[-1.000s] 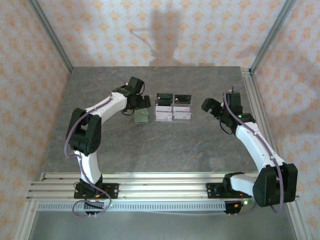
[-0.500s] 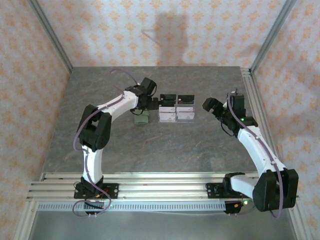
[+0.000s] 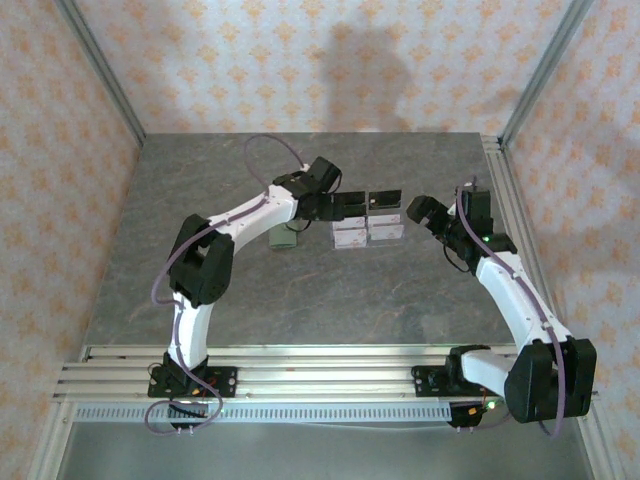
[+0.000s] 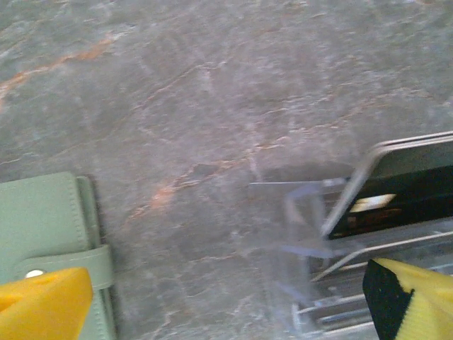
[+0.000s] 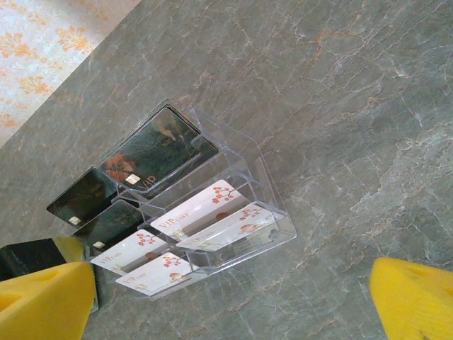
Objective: Put the credit cards into the card holder
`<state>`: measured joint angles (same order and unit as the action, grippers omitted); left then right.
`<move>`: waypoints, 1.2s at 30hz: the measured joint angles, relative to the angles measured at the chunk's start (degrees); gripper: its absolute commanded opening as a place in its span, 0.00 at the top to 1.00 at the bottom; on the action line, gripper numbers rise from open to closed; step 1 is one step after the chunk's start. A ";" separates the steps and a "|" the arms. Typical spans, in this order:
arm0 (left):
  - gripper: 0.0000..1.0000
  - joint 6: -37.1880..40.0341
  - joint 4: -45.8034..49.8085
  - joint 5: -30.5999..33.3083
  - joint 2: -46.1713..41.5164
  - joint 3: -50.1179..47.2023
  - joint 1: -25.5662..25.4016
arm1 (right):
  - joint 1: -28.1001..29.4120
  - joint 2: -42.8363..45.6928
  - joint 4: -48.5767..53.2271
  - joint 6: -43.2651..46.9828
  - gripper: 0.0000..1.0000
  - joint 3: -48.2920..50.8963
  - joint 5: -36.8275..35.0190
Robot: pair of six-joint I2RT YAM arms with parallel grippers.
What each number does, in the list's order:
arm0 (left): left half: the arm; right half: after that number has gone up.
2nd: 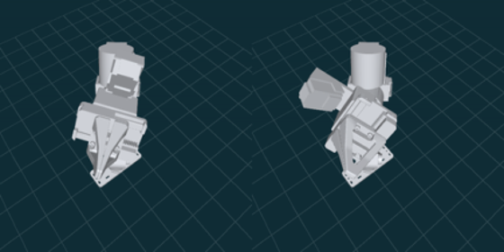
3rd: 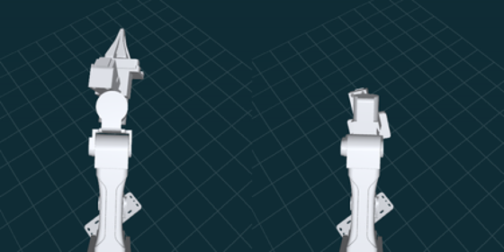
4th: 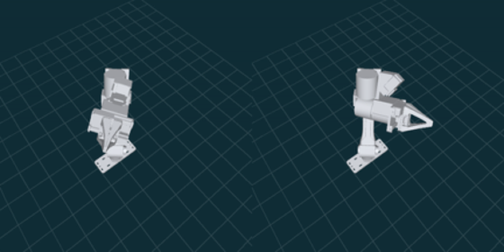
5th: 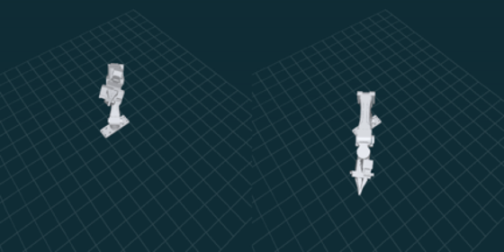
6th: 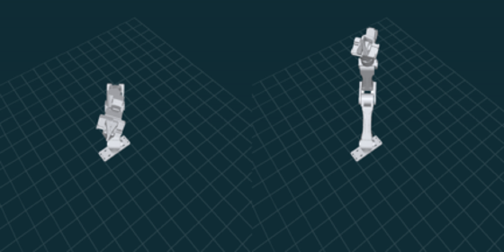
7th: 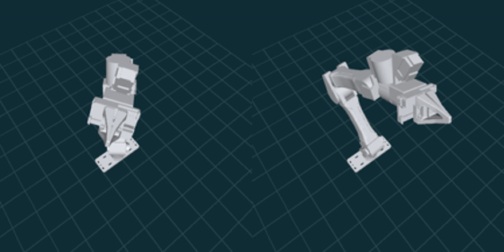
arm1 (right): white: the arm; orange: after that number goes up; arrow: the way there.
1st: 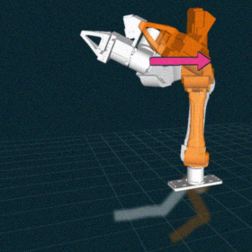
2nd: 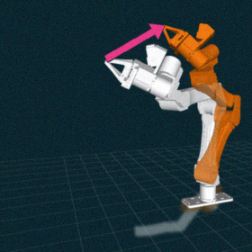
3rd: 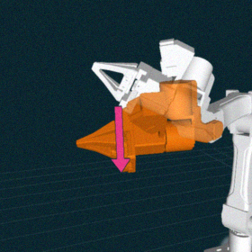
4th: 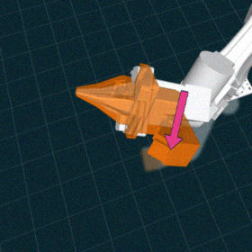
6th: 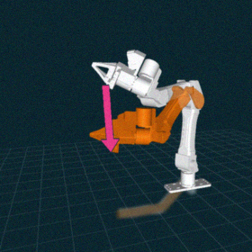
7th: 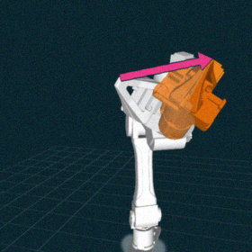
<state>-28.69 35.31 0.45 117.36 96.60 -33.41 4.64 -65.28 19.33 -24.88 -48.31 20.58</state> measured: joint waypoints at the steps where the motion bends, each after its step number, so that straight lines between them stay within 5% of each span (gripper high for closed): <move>1: 0.00 -0.02 -0.02 0.00 0.20 0.35 -0.28 | 0.00 0.00 0.09 -0.02 0.01 0.00 -0.02; 7: 0.00 -0.37 -0.57 0.37 -2.99 -3.56 1.25 | 0.00 0.11 0.83 -0.17 0.01 0.17 -0.13; 13: 0.00 -0.37 -2.29 -1.60 -16.22 -15.47 10.86 | 0.31 0.31 0.83 -0.85 0.12 2.01 3.04; 21: 0.13 -0.66 -12.11 -16.28 -17.62 -28.17 23.67 | 7.76 -0.94 0.39 -1.64 0.17 2.21 5.60; 28: 0.20 -2.58 -20.39 -26.03 -13.77 -34.07 24.39 | 14.40 -4.13 -1.46 -3.04 0.18 2.19 5.11; 36: 0.35 -4.85 -28.00 -29.33 -13.79 -37.90 24.41 | 16.94 -7.65 -3.13 -4.07 0.19 2.19 4.68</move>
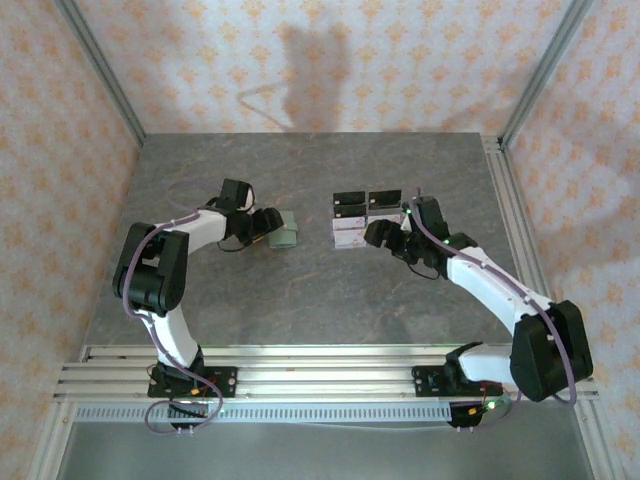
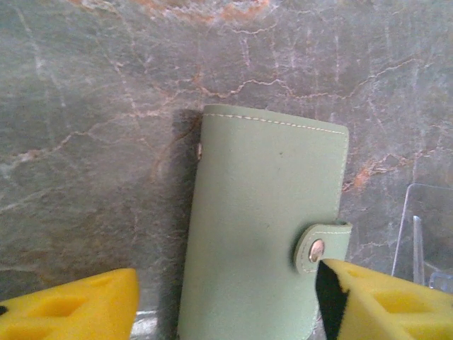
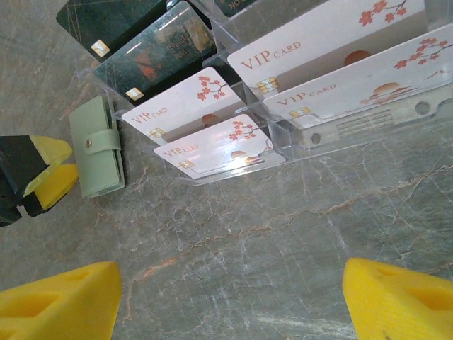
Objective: Put the credit cards into the card holder
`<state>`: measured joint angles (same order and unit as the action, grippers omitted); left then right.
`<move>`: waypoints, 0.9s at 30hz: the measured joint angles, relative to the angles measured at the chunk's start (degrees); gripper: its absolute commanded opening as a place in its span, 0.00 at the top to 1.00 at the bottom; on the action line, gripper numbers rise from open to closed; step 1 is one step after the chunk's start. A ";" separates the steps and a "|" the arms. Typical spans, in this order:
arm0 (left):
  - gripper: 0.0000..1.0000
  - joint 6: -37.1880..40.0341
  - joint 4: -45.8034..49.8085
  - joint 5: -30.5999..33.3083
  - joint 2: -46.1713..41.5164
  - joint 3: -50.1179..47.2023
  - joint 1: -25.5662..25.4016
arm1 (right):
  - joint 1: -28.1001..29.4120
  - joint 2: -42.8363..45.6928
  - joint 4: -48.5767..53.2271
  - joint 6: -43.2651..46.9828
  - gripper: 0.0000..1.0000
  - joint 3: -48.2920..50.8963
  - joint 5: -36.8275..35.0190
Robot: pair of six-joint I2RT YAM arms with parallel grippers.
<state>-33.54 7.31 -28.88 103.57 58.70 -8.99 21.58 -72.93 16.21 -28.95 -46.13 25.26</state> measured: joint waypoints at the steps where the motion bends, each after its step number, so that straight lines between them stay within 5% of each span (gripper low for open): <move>1: 0.36 -0.15 -0.83 -0.46 0.00 -0.42 0.00 | 0.04 -0.20 -0.04 -0.02 0.19 -0.04 -0.15; 14: 0.40 -1.53 -5.92 -0.48 0.00 -3.48 -1.27 | 0.02 -0.90 -1.14 -0.02 0.19 -0.37 -0.39; 27: 0.84 -2.58 -8.46 0.52 0.76 -4.44 -2.75 | 0.04 -0.90 -1.25 -0.07 0.22 -0.37 -0.37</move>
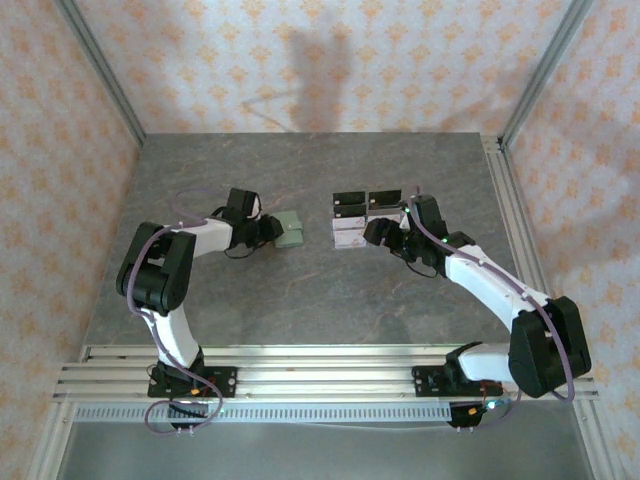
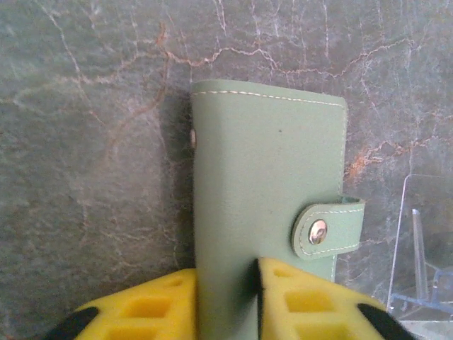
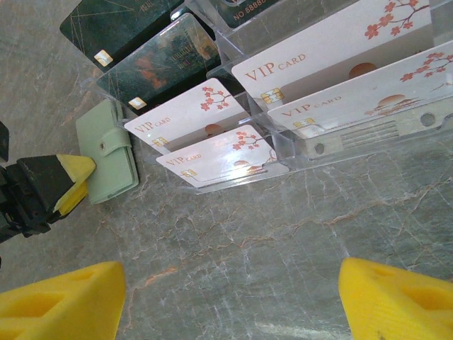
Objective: Put the credit cards into the card holder
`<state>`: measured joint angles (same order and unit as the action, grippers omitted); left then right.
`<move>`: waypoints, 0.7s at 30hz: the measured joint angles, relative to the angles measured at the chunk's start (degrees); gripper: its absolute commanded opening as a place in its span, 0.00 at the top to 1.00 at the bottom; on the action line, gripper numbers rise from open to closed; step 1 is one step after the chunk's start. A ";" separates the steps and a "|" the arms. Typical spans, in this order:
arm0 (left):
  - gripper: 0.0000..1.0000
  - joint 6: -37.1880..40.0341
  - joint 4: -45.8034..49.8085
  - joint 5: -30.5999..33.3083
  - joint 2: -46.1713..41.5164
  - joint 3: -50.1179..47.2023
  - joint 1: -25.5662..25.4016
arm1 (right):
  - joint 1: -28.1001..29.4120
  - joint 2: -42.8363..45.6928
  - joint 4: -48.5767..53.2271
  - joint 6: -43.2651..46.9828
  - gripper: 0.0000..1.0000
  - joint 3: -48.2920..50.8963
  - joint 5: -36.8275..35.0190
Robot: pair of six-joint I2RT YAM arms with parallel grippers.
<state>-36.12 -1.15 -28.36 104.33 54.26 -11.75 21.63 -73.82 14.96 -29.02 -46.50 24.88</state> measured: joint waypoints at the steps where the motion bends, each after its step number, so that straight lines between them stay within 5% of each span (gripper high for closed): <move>1: 0.88 0.09 0.00 -0.17 0.00 0.00 -0.17 | 0.00 -0.02 0.00 0.00 0.22 0.00 0.00; 4: 1.00 0.44 0.07 -0.44 -0.04 0.24 -0.26 | 0.11 -0.04 -0.02 -0.24 0.23 -0.13 0.02; 12: 1.00 1.46 1.40 -1.22 -3.85 0.61 -0.42 | 2.93 -1.57 0.70 -0.57 0.24 -2.95 -0.46; 21: 1.00 2.08 3.28 -0.52 -23.80 -7.69 -6.36 | 14.97 -7.37 6.03 0.61 0.29 -11.78 -7.08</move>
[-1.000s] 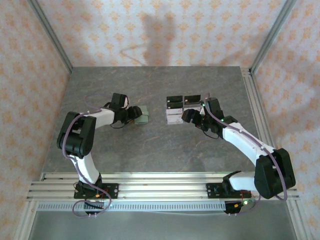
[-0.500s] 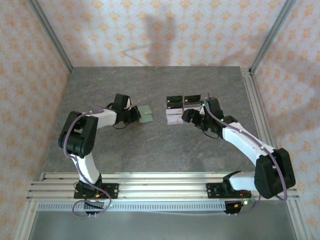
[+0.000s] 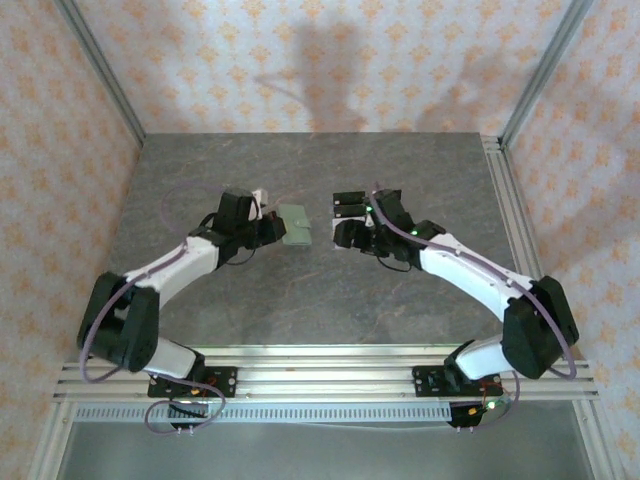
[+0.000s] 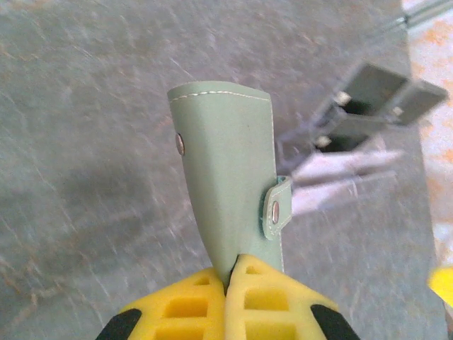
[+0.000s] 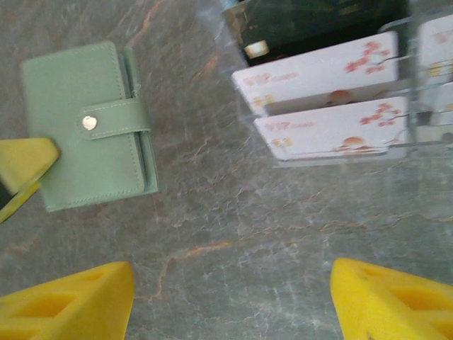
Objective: Put the credit cards into the card holder
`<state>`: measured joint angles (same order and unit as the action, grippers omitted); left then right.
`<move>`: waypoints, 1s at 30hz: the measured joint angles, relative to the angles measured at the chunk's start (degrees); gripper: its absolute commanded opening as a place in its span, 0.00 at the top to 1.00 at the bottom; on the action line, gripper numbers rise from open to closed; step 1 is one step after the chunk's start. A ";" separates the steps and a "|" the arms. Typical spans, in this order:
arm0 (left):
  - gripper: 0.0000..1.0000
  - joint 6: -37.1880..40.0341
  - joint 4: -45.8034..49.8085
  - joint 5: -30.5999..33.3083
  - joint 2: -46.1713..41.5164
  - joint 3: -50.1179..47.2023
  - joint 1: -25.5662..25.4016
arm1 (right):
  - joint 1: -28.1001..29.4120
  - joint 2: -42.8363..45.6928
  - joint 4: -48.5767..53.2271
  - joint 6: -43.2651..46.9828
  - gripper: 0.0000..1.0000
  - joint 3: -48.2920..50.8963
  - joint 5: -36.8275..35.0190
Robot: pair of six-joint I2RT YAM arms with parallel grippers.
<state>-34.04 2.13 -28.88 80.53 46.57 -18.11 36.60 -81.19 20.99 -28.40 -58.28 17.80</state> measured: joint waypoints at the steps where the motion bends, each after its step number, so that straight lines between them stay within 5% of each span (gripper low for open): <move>1: 1.00 -0.02 -0.02 0.44 -2.23 -1.60 -0.81 | 1.55 -0.83 0.68 0.09 0.29 -0.85 -1.07; 14: 1.00 -3.67 0.17 4.07 -18.97 -14.38 -3.28 | 12.46 -9.20 4.72 0.11 0.36 -8.72 -8.92; 30: 1.00 -5.18 -0.70 4.00 -17.99 -14.49 -4.46 | 13.14 -15.85 3.65 0.13 0.33 -16.37 -9.73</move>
<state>-39.22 1.43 -24.88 62.54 32.08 -22.57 49.74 -97.03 24.64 -28.27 -74.65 8.08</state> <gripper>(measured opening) 0.047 0.665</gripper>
